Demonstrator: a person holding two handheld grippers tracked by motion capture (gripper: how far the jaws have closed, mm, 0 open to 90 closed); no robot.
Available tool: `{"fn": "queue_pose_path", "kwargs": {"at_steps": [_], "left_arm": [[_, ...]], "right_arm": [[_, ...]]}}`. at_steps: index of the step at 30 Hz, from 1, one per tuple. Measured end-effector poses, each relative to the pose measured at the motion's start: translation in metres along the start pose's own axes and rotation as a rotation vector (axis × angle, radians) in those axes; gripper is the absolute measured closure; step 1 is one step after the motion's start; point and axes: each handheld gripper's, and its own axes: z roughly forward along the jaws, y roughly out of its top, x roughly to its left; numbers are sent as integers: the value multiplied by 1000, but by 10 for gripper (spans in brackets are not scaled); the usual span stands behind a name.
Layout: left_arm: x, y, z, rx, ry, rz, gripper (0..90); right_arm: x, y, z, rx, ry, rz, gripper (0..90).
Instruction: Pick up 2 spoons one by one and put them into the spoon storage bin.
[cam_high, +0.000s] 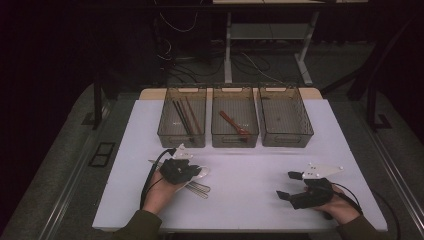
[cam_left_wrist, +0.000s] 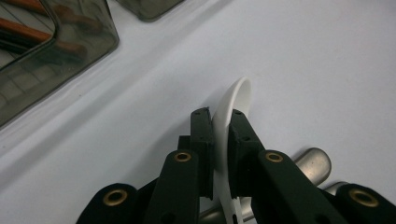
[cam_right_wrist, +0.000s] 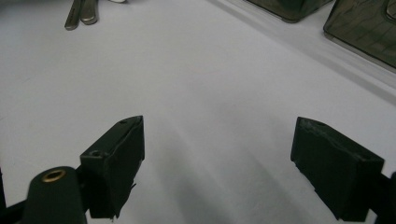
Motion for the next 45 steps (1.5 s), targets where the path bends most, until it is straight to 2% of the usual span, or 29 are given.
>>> {"fn": "queue_pose_path", "kwargs": {"at_steps": [5, 7, 13, 15, 19, 29, 33, 34, 38, 44, 45], "left_arm": [[0, 6, -2, -8, -14, 30, 818], [-1, 9, -1, -11, -17, 36, 818], [-1, 20, -2, -22, -42, 57, 818], [-2, 24, -2, -31, -56, 53, 818], [-3, 35, -1, -32, -69, 77, 819], [-4, 67, 2, -53, -91, 111, 819], [-5, 83, 3, -61, -96, 140, 819], [-4, 88, 3, -62, -96, 150, 819], [-3, 105, 6, -76, -99, 163, 818], [0, 129, 13, -90, -102, 203, 820], [1, 133, 14, -77, -102, 212, 819]], "right_arm": [[2, 0, 3, 6, -4, -9, 168], [2, 1, 3, 6, -1, -7, 141], [0, 1, 4, -2, -28, 23, 140], [0, 1, 4, -2, -27, 20, 140], [0, 1, 4, -4, -30, 18, 141], [0, 1, 3, -9, -32, 13, 141], [-2, 1, 4, -15, -36, 4, 141], [0, 1, 3, -7, -29, 19, 141], [0, 1, 3, -9, -30, 14, 141], [-1, 1, 2, -8, -30, 17, 141], [-1, 0, 2, -8, -30, 19, 141]]}}
